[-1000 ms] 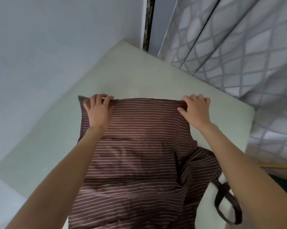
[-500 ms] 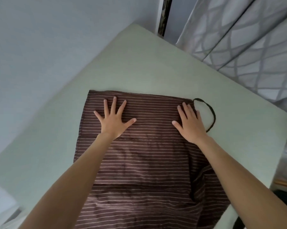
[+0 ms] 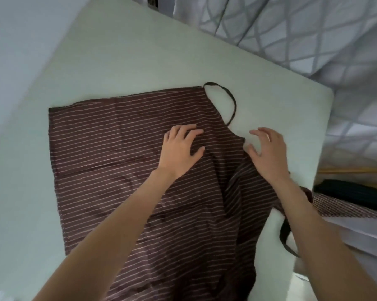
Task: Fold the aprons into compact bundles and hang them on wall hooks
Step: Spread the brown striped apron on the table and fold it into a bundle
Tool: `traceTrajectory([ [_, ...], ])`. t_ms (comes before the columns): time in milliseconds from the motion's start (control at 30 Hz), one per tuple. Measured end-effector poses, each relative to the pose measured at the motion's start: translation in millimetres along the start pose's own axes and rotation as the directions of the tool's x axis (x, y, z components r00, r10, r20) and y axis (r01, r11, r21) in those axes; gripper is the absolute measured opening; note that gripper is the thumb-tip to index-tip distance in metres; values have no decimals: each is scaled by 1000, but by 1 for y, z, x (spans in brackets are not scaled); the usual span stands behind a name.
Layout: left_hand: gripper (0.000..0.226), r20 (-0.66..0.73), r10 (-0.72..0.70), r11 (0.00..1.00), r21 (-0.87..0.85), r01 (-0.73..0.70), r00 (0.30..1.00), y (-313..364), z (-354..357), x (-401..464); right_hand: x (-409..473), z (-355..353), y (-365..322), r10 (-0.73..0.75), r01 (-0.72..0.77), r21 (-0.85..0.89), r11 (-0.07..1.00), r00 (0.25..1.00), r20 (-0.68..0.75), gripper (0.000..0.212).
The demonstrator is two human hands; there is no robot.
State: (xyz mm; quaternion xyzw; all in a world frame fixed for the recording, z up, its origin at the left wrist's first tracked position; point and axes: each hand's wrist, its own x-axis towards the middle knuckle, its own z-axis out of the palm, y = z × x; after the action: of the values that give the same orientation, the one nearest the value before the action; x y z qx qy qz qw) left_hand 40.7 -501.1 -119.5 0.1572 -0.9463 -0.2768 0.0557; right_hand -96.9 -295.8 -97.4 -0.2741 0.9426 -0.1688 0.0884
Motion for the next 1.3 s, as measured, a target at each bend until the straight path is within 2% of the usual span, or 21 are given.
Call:
traceTrajectory([
  [67, 32, -21, 147, 979, -141, -148, 989, 29, 16, -9, -32, -10, 29, 133, -129, -42, 991, 985, 111, 40],
  [100, 30, -24, 186, 970, -154, -187, 982, 40, 25, -15, -46, -14, 40, 147, -143, -38, 989, 978, 150, 40],
  [167, 43, 53, 135, 985, -117, -128, 989, 57, 42, -30, -72, -17, 58, 77, -86, 35, 996, 975, 207, 42],
  [233, 69, 224, 28, 1000, -6, -27, 974, 63, 52, -40, -85, -19, 68, 25, -49, 101, 994, 974, 226, 42],
  [300, 89, 334, -8, 992, 120, -34, 943, 65, 59, -47, -92, -22, 77, 24, -53, 119, 992, 973, 230, 38],
  [433, 102, 322, -34, 987, 157, -19, 946, 59, 58, -55, -95, -33, 90, -66, 70, -23, 997, 990, 124, 23],
  [500, 104, 325, -65, 982, 187, 3, 943, 55, 54, -59, -104, -38, 98, -102, 107, -46, 993, 991, 84, 27],
  [533, 104, 334, -89, 979, 203, 21, 939, 56, 52, -63, -112, -40, 103, -98, 98, 5, 995, 992, 80, 32],
  [600, 97, 341, -109, 977, 212, 37, 934, 55, 44, -67, -123, -42, 105, 1, -11, 180, 984, 998, 58, 40],
  [667, 80, 295, -70, 978, 208, 7, 953, 69, 40, -75, -129, -40, 116, 138, -140, 288, 947, 990, 30, 33],
  [733, 61, 164, 3, 990, 138, -26, 986, 97, 42, -84, -129, -41, 125, 234, -255, 222, 941, 965, 118, 46],
  [800, 43, 44, 22, 996, 84, -26, 999, 130, 51, -92, -129, -43, 128, 248, -283, 120, 952, 938, 243, 56],
  [900, 43, -28, -28, 995, 96, 31, 999, 181, 80, -102, -132, -45, 129, 226, -302, 180, 936, 908, 353, 40],
  [1000, 59, -73, -91, 984, 147, 101, 993, 214, 103, -98, -123, -57, 129, 210, -317, 352, 881, 928, 308, 27],
  [1067, 70, 20, -163, 967, 202, 156, 986, 225, 109, -93, -109, -72, 130, 199, -295, 460, 837, 949, 246, 24],
  [1100, 73, 79, -196, 960, 220, 175, 977, 226, 111, -93, -99, -79, 131, 168, -228, 456, 860, 971, 169, 22],
  [1200, 74, 172, -233, 961, 195, 199, 957, 218, 110, -96, -65, -93, 136, 15, 4, 230, 973, 997, -81, 19],
  [1300, 51, 178, -175, 975, 166, 146, 968, 206, 102, -104, -48, -89, 141, 25, -15, 113, 993, 996, -84, 36],
])
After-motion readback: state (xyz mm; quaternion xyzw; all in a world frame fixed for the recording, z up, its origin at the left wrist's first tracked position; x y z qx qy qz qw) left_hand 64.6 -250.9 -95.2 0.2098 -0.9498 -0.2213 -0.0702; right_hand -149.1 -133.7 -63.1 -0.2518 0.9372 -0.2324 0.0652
